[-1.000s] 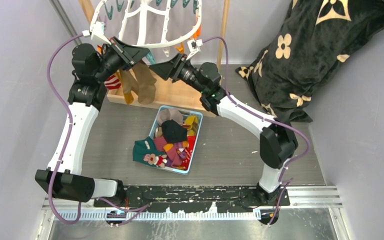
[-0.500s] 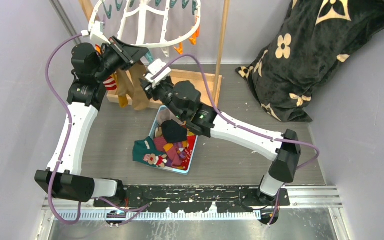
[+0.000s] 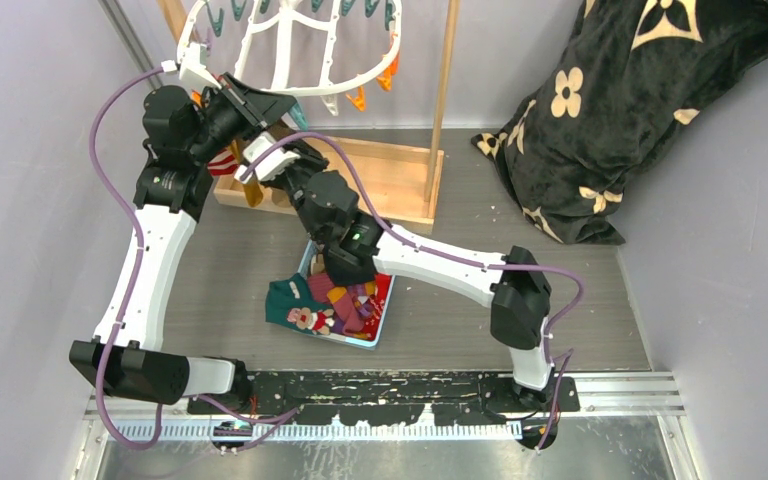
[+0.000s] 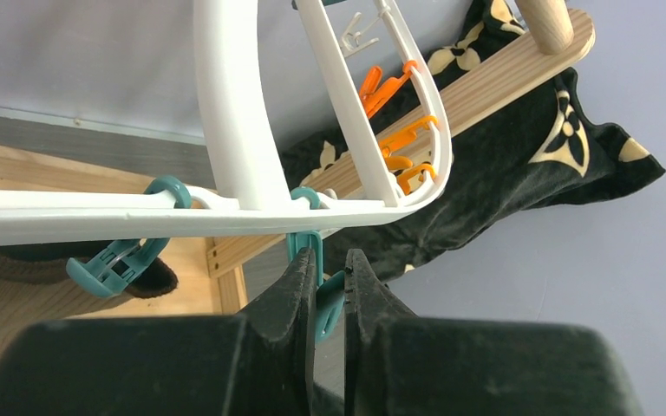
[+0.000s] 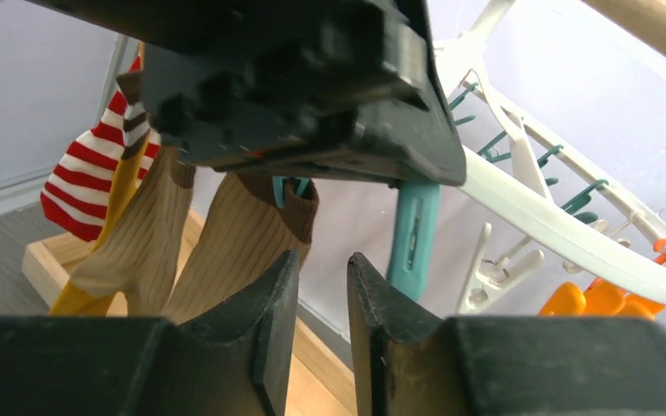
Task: Clip the socks to the hanger
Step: Open the clamp at the hanger.
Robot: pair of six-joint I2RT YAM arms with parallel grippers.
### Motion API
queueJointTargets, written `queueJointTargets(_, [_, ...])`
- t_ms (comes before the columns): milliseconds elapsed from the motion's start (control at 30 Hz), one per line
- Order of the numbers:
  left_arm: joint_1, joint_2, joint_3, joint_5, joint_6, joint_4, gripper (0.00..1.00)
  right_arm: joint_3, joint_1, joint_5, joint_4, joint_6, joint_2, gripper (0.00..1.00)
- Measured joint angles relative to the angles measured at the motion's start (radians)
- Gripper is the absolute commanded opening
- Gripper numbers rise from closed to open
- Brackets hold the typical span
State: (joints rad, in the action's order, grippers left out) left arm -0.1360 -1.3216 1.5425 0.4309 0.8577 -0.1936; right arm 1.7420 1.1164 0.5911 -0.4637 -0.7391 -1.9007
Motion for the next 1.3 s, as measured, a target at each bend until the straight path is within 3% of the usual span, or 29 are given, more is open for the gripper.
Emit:
queueJointTargets(200, [0.000, 0.000, 0.001, -0.005, -0.002, -0.006, 0.11, 0.033, 0.027, 0.021, -0.080, -0.069, -0.053, 0.02])
queueJointTargets(300, [0.000, 0.000, 0.002, -0.005, -0.002, -0.006, 0.37, 0.033, 0.031, 0.027, -0.113, -0.059, -0.055, 0.01])
queueJointTargets(433, [0.001, 0.000, 0.002, -0.015, -0.001, -0.014, 0.62, 0.033, 0.031, 0.044, -0.167, -0.028, -0.055, 0.01])
queueJointTargets(567, [0.001, 0.000, 0.002, -0.019, 0.002, -0.023, 0.76, 0.004, 0.025, 0.051, -0.232, 0.043, -0.045, 0.01])
queueJointTargets(833, [0.001, 0.000, 0.001, 0.045, 0.049, -0.005, 0.78, -0.175, -0.057, -0.035, -0.223, 0.392, 0.092, 0.01])
queueJointTargets(1100, [0.001, 0.005, -0.031, 0.129, 0.087, 0.055, 0.73, -0.256, -0.201, -0.137, -0.220, 0.741, 0.240, 0.01])
queueJointTargets(1233, [0.001, 0.005, -0.049, 0.131, 0.083, 0.059, 0.69, -0.273, -0.199, -0.171, -0.224, 0.800, 0.258, 0.17])
queueJointTargets(1300, [0.001, 0.007, -0.050, 0.131, 0.075, 0.059, 0.65, -0.289, -0.197, -0.196, -0.218, 0.821, 0.258, 0.30])
